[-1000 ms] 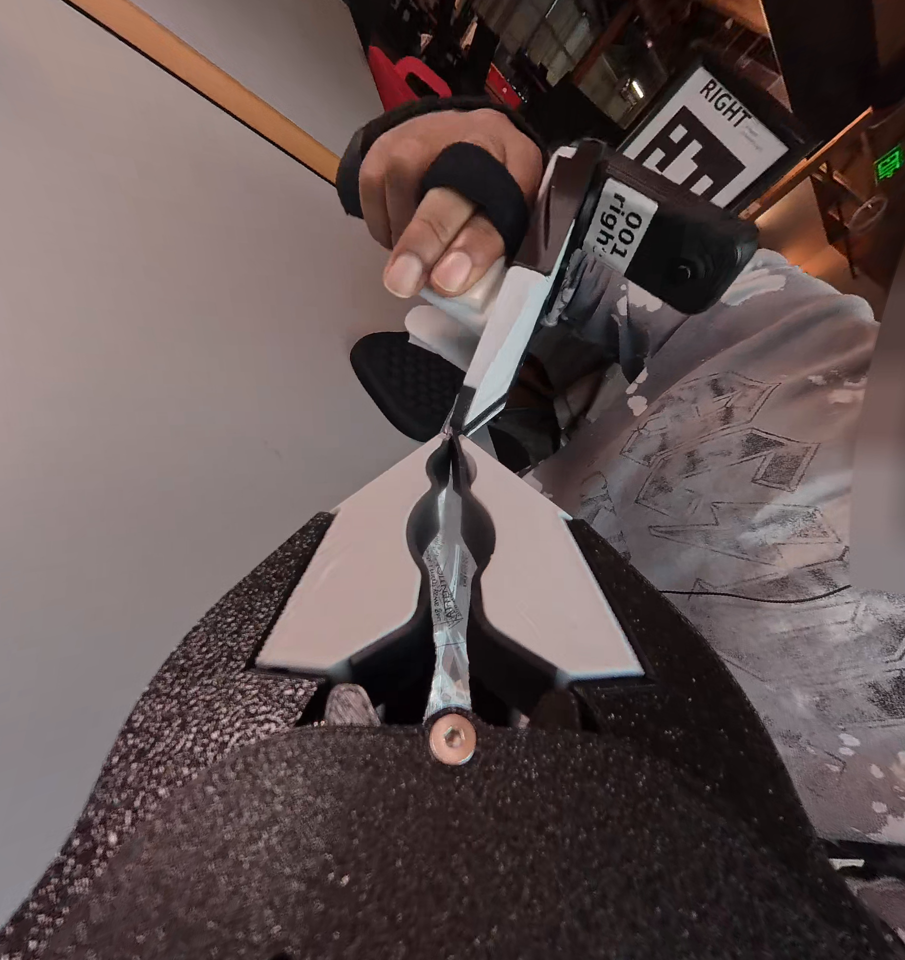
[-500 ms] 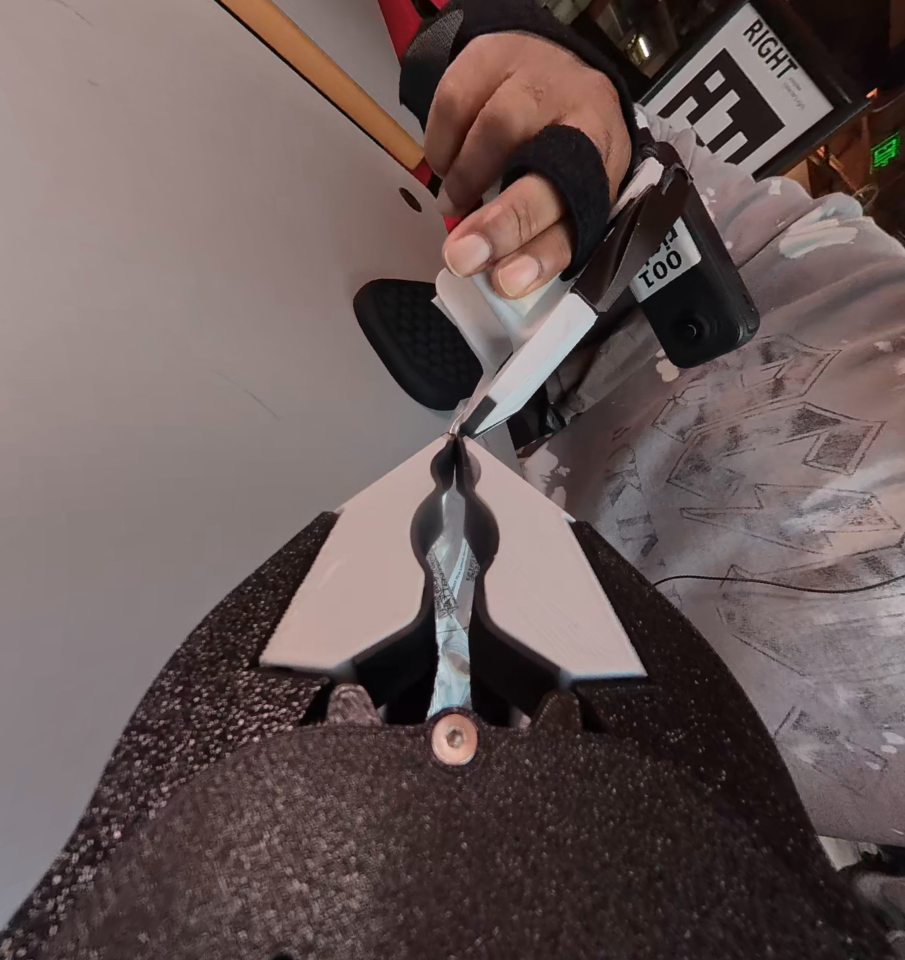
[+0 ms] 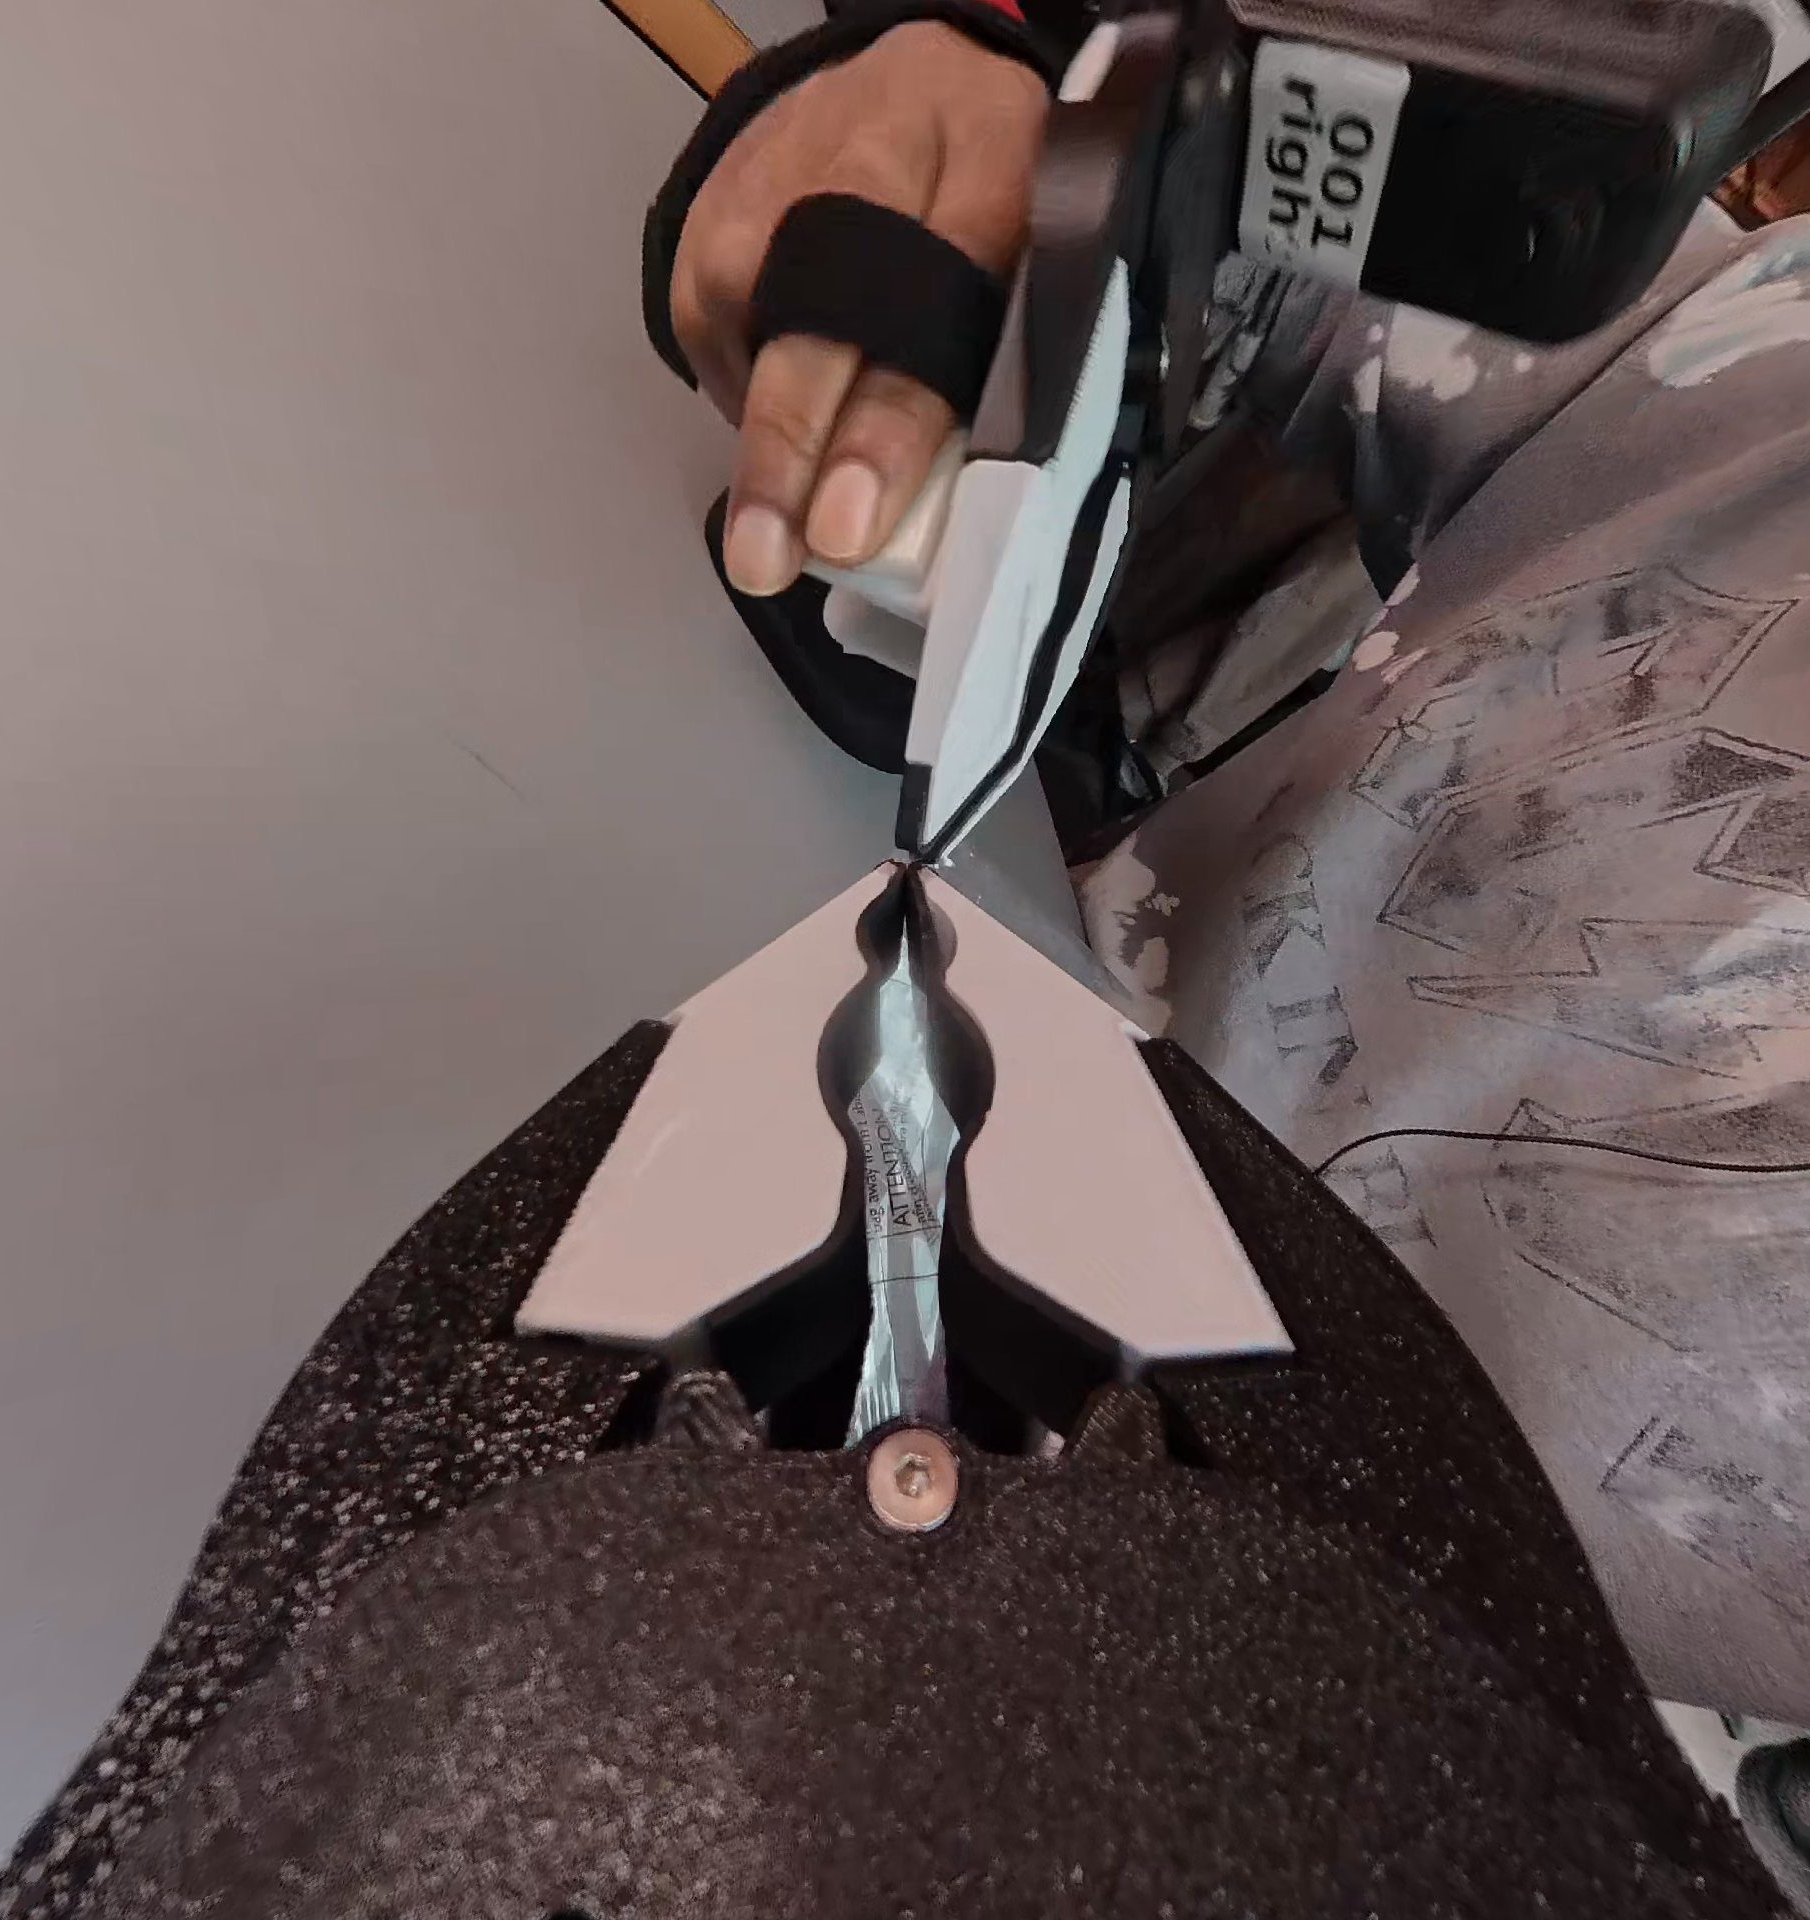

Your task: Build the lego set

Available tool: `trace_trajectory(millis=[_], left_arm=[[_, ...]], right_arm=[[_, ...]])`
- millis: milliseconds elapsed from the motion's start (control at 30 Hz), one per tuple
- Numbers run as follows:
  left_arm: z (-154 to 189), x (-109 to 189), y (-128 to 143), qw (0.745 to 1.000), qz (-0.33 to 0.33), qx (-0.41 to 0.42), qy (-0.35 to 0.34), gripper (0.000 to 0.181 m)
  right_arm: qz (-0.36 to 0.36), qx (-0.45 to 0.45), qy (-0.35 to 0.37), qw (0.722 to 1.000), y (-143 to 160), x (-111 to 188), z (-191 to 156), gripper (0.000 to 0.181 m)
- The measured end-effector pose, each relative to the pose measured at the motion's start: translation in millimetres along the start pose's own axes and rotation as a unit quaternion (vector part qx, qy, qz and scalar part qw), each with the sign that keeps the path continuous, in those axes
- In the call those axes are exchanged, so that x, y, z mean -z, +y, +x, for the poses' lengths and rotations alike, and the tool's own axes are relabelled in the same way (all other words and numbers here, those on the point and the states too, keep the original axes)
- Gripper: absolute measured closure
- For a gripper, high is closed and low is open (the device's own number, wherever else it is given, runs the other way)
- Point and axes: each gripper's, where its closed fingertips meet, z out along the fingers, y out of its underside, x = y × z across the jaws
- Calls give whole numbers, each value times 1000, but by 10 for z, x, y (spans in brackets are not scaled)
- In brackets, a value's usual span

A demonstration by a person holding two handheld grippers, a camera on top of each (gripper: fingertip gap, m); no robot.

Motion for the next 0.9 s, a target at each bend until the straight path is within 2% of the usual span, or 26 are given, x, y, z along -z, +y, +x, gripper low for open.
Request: trace_trajectory(millis=[33,133,267,433,567,633,900], left_arm=[[-5,-1,-13,1000,-1,-9,-13,181],[-20,-37,28,998,-18,-30,-43,181],[10,-24,34,997,-23,-46,-58,181],[45,-26,26,996,-26,-55,-59,181],[32,-11,28,996,-24,-53,-62,181],[37,-5,28,996,-23,-54,-64,181],[40,34,-8,996,-13,-59,-71,180]], right_arm=[[28,-97,-21,995,14,12,23,181],[76,-253,-84,961,50,12,-26,181],[100,-356,-146,918,37,55,-51,178],[94,-373,-173,907,17,63,-101,162],[110,-397,-173,894,-28,84,-8,167],[96,-396,-175,896,1,74,-5,175],[92,-401,-174,895,-24,64,22,181]])
